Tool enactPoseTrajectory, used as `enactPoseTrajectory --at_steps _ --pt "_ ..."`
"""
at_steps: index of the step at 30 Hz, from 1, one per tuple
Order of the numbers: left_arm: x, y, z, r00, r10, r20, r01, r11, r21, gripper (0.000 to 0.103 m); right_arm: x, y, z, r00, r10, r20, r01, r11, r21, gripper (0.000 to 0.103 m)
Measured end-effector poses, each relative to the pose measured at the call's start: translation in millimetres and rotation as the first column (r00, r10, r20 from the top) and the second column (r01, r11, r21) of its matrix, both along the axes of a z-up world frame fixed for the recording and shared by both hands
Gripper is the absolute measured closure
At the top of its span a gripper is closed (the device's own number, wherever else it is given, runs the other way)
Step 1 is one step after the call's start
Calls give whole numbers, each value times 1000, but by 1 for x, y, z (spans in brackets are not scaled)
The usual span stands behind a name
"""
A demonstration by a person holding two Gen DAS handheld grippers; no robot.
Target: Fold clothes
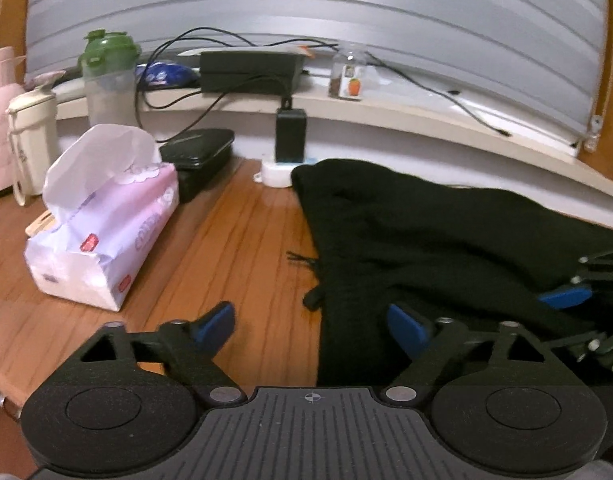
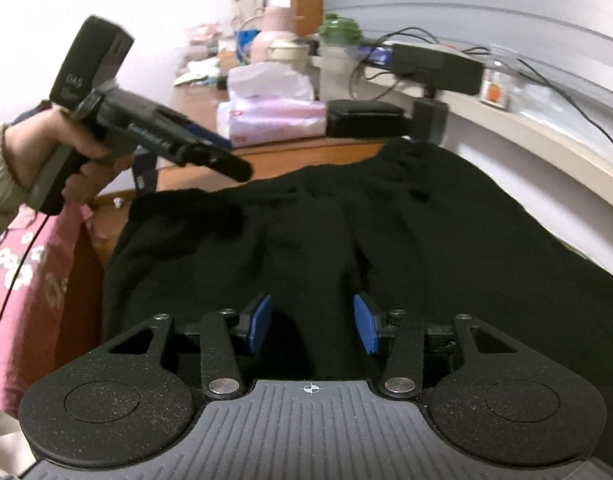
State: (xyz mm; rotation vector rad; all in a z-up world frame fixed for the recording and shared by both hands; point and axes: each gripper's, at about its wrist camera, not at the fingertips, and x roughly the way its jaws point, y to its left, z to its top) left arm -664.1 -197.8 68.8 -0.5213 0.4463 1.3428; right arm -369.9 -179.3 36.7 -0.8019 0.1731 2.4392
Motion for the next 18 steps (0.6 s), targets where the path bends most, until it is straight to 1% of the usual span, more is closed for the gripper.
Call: enactPoseTrajectory --at_steps 1,2,3,6,7,9,11,15,16,18 --pt "-1 3 -2 1000 -10 2 10 1000 -6 28 -4 -2 0 1000 -2 0 2 1000 5 57" --pt "-2 5 -5 1000 -20 5 20 1000 -13 34 -7 -3 -1 1000 -4 0 4 1000 9 56" --pt "-3 9 -7 1000 -21 4 21 1000 -21 37 -11 -5 -1 1000 4 -2 -4 1000 8 56" --pt "-4 18 -15 1000 -20 -1 20 999 -43 38 -20 -10 -2 1000 13 7 -13 1000 13 56" --pt "-3 19 -15 1000 -21 1 21 999 -38 38 -23 -12 -2 1000 15 10 -15 1000 12 55" --pt "0 18 -13 1000 -18 6 18 1000 -22 38 -24 -16 -1 1000 21 9 -21 1000 15 48" --pt "6 15 -8 1000 -17 7 17 1000 0 38 -22 -23 1 1000 20 12 -20 999 25 48" --pt "37 7 7 997 -71 -26 72 996 57 34 25 -38 5 1000 -29 -3 29 999 35 48" --pt "46 7 8 995 -96 -23 98 993 65 32 45 -42 5 998 -56 -6 56 998 25 48" --pt "66 8 11 988 -151 -11 152 985 76 32 91 -48 3 989 -149 -3 149 989 15 48"
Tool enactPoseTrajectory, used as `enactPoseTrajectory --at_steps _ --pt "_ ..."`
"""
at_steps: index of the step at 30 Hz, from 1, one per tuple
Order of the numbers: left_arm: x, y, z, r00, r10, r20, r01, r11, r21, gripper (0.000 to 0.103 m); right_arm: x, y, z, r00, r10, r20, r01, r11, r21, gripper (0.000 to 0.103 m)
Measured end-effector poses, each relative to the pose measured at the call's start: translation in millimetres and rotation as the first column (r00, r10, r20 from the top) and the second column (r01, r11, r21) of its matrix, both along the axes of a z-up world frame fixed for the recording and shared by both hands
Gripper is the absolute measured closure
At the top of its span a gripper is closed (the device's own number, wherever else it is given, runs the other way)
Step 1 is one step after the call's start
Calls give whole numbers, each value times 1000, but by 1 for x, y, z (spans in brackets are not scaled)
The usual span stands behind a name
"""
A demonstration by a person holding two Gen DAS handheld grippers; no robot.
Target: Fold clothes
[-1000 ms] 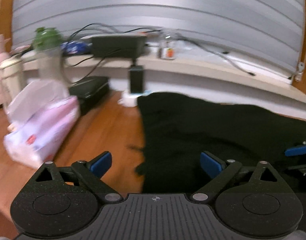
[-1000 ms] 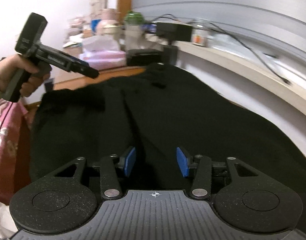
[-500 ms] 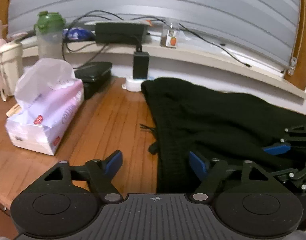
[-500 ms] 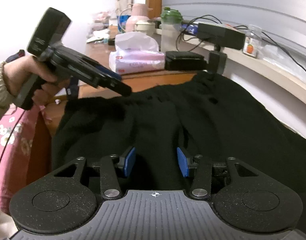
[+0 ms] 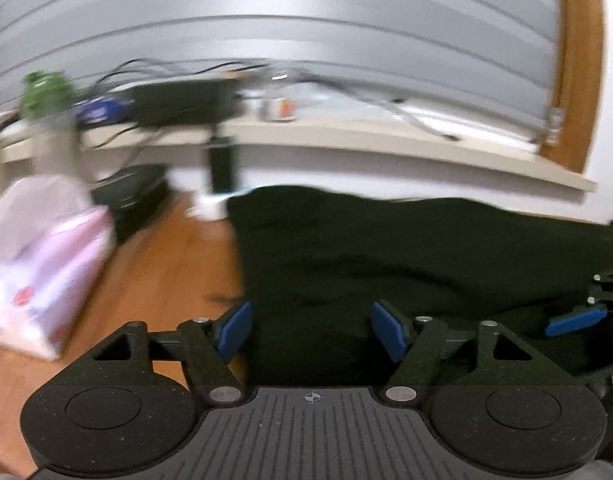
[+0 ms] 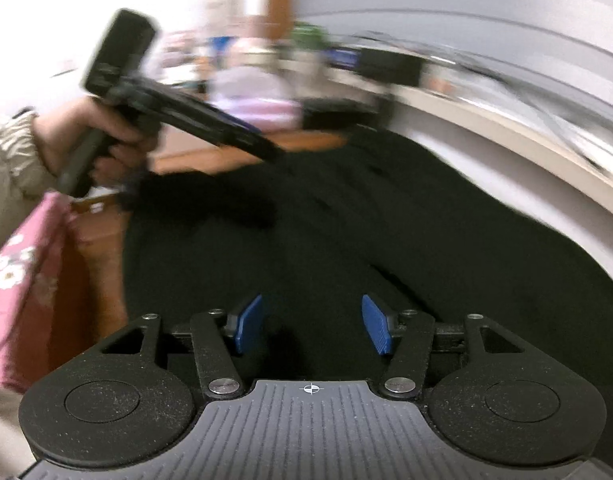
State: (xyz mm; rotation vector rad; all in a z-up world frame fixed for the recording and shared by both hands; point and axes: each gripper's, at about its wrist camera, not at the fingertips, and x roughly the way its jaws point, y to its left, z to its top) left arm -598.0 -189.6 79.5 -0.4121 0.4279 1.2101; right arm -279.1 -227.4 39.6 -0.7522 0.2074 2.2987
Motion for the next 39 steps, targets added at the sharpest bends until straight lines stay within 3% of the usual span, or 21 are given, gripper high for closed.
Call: enactPoseTrajectory --at_steps 4,9,13,16,23,26,35,37,38,39 --pt "52 10 -7 990 -138 6 138 990 -18 32 78 -14 -2 982 -185 32 186 983 -11 48" --pt "115 19 -23 960 -280 -25 279 959 -48 32 127 -35 -7 960 -274 59 276 961 -14 48" --pt "139 32 -40 957 -279 -78 273 959 -77 33 129 -53 -4 971 -237 26 237 971 -11 49" --pt "141 43 -49 963 -256 -80 248 964 -91 32 109 -58 -5 987 -160 30 160 987 -17 63" --pt "138 49 -50 965 -244 -96 237 968 -83 31 62 -69 -16 993 -20 119 21 1000 -9 64" --pt "137 49 -50 965 -244 -97 237 968 -82 31 61 -73 -16 993 -2 122 3 1000 -11 102" --pt "135 49 -49 966 -240 -90 233 969 -81 31 61 -98 -11 987 101 128 -96 995 -39 102" --pt "135 49 -49 967 -240 -89 234 969 -81 31 62 -96 -11 988 45 147 -45 999 -3 100" --pt "135 49 -49 966 -241 -88 234 969 -82 31 64 -91 -12 989 21 144 -21 1000 -3 94" --pt "135 49 -49 966 -241 -88 235 969 -82 31 65 -86 -13 990 -3 140 4 1000 -4 76"
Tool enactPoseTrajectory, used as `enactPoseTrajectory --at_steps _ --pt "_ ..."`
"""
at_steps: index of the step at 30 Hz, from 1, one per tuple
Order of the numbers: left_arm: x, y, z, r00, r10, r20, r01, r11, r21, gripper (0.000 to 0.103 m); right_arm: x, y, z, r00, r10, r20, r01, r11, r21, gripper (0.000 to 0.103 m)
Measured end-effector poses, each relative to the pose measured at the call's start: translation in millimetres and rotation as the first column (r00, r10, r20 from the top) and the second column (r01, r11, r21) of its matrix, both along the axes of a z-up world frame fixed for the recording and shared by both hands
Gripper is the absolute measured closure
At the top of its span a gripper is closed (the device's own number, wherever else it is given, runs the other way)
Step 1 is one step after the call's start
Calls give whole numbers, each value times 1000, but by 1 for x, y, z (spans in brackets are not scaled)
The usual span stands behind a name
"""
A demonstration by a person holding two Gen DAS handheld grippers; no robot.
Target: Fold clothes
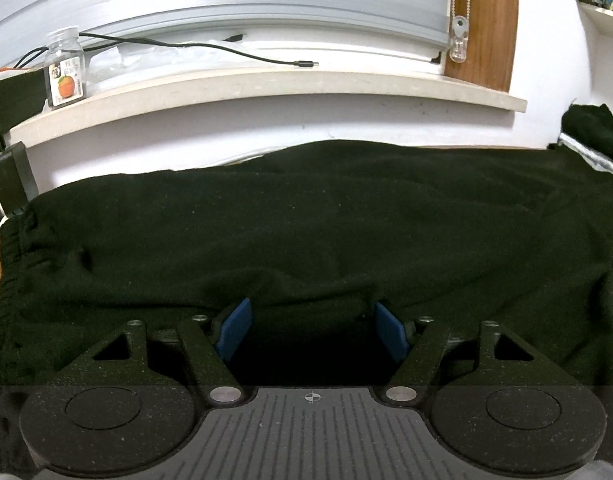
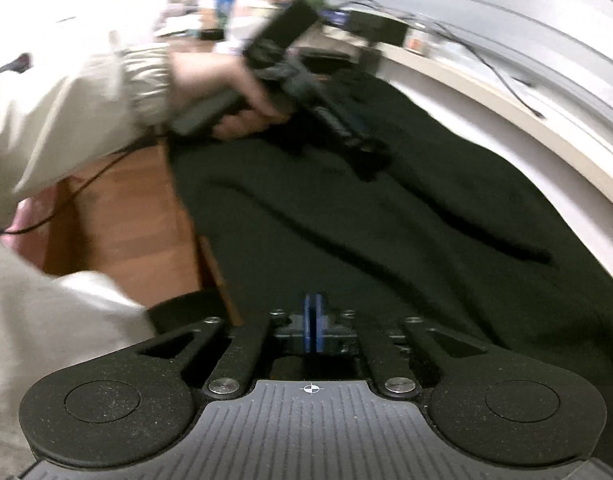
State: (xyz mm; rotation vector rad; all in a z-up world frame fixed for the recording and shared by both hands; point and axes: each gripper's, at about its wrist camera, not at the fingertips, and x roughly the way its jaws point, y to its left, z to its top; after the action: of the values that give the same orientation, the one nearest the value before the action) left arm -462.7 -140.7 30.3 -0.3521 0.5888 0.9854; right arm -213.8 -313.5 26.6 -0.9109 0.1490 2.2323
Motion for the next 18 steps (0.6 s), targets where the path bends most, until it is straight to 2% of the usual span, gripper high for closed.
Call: enactPoseTrajectory --at_steps 2,5,7,9,11,12,18 --pt "0 0 0 1000 0 0 0 1000 0 31 4 10 -2 999 -35 -21 35 999 -4 55" --pt "0 0 -1 1000 4 1 -4 1000 1 31 8 25 -3 997 -58 -59 56 998 -36 56" --pt "0 0 -1 1000 4 3 -4 1000 1 31 10 30 -4 994 -58 -90 52 996 -67 63" --pt "0 0 -1 1000 4 5 -4 1000 0 31 11 35 -5 991 -59 -120 47 994 -96 83" --pt "0 1 -1 1000 3 7 -3 1000 0 31 13 33 -5 992 -54 -115 43 995 -95 94" --pt "0 1 -1 1000 3 8 -3 1000 -1 31 13 32 -4 992 -52 -112 41 995 -93 97" --pt "-2 2 0 1000 3 12 -3 1000 -1 29 19 13 2 990 -35 -138 21 995 -96 99"
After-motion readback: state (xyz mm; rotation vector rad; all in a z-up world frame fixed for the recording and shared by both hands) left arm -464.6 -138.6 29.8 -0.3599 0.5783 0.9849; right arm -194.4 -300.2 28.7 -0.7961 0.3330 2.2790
